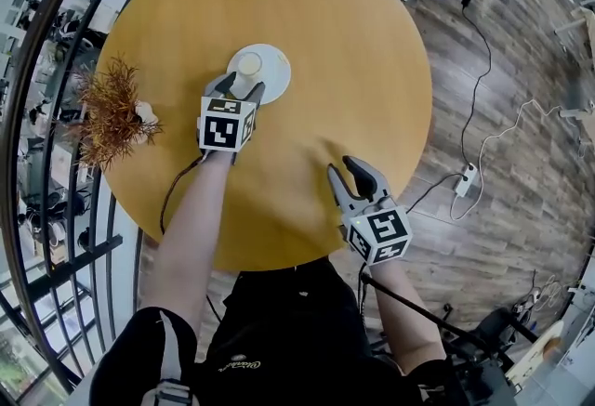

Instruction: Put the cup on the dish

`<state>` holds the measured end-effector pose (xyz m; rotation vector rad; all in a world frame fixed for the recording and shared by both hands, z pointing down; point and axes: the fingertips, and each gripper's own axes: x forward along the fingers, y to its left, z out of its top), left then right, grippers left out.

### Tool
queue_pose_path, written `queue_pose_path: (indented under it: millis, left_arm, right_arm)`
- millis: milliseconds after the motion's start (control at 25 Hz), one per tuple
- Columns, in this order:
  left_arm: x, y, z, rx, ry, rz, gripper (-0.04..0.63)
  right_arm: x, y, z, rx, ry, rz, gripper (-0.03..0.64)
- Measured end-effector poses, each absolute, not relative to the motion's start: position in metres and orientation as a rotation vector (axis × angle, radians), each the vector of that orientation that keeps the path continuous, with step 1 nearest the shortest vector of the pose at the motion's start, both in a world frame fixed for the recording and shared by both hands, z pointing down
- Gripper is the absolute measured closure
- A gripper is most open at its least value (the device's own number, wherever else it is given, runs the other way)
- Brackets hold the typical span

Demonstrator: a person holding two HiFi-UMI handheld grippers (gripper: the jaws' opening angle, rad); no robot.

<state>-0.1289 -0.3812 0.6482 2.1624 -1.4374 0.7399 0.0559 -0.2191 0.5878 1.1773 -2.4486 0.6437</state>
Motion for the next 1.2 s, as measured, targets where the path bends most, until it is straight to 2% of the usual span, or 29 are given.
queue_pose_path:
  millis: [320, 640, 880, 1200]
  left_arm:
    - [-0.109, -0.348, 0.601, 2.252, -1.435, 0.673, 0.483]
    - [-0.061, -0.307, 0.51, 2.457, -1.394, 0.532, 0.554]
    - [-0.027, -0.283, 0.445, 2.599, -1.388, 0.444, 0.586]
    - [0.007, -0.252, 0.4, 2.675, -1.365, 0.359, 0.588]
  right_arm:
    - [0.059, -0.219, 0.553, 1.21, -2.497, 0.573, 0.509]
    - [0.067, -0.218, 0.501, 1.27, -2.551, 0.46, 0.509]
    - [0.074, -0.219, 0.453, 1.308, -2.613, 0.353, 0.509]
    - [0.079, -0.208, 0.399, 1.328, -2.686, 0.237, 0.512]
